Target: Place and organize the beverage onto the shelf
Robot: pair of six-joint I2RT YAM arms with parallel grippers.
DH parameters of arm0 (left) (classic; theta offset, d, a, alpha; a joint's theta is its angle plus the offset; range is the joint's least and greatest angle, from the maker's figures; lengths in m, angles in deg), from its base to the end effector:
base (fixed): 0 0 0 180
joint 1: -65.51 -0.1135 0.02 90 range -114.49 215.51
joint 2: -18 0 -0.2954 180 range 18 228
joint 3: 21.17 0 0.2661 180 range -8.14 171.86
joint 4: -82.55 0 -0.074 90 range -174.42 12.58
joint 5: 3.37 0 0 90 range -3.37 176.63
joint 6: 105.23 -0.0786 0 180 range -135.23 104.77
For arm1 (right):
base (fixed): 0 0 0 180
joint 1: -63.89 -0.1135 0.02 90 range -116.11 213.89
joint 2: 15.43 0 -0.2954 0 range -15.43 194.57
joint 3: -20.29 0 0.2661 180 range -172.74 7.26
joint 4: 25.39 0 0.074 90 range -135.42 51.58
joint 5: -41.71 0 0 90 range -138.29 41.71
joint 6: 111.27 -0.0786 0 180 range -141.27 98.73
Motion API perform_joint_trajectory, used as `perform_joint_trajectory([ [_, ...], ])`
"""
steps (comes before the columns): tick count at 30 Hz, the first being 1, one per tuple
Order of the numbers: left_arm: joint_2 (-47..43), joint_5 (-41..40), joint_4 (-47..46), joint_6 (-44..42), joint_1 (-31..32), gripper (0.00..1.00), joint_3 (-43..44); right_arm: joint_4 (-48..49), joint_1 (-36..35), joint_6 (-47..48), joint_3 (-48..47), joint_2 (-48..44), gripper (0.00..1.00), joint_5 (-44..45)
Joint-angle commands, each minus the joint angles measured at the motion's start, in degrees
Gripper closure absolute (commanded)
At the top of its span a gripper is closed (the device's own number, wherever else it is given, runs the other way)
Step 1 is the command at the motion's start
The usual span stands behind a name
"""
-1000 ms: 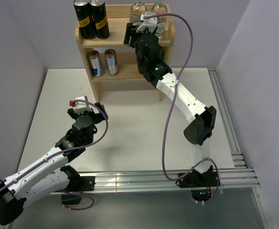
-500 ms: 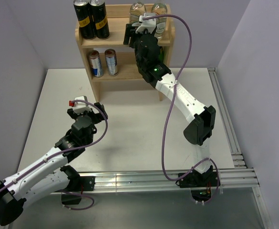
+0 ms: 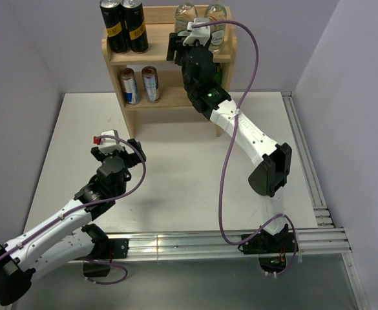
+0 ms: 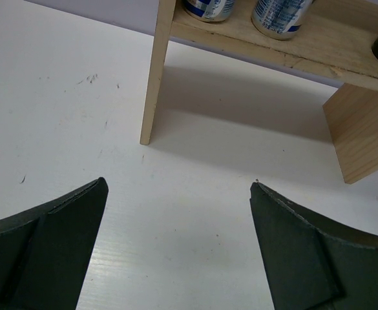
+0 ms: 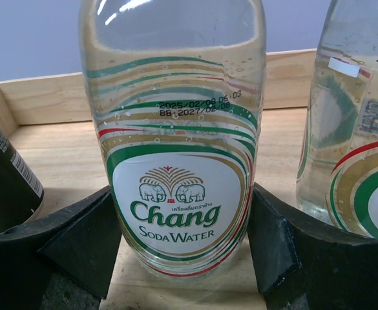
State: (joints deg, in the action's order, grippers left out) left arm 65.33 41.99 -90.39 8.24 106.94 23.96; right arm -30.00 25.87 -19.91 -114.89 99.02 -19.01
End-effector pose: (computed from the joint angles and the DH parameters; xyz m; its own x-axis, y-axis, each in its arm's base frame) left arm 0.1969 -0.1001 0.2996 -0.0911 -0.2976 -0.9503 -0.0931 0.9527 -0.2894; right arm 0.4397 0.2950 0.5162 0.2226 0.1478 -0.9636 -0.1619 0.9803 0.1130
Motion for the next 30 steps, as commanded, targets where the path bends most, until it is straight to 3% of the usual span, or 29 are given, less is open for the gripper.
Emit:
perform_joint_trajectory([
  [1,-1.01,0.08,-0.61,0.53,-0.21,0.01,0.42,-8.78,-1.71,-6.02,3.76,5.87,0.24,-0.54],
  [4,-1.01,-0.09,-0.53,0.53,-0.21,0.01,0.51,-8.78,-1.71,-6.02,3.67,5.96,0.20,-0.54],
  [6,-1.01,-0.01,-0.53,0.53,-0.21,0.01,0.51,-8.86,-1.79,-6.02,3.58,6.13,0.08,-0.54],
  [30,-1.28,0.35,-0.44,0.71,-0.21,0.01,0.33,-7.63,-0.66,-5.85,9.56,1.91,0.05,4.47],
])
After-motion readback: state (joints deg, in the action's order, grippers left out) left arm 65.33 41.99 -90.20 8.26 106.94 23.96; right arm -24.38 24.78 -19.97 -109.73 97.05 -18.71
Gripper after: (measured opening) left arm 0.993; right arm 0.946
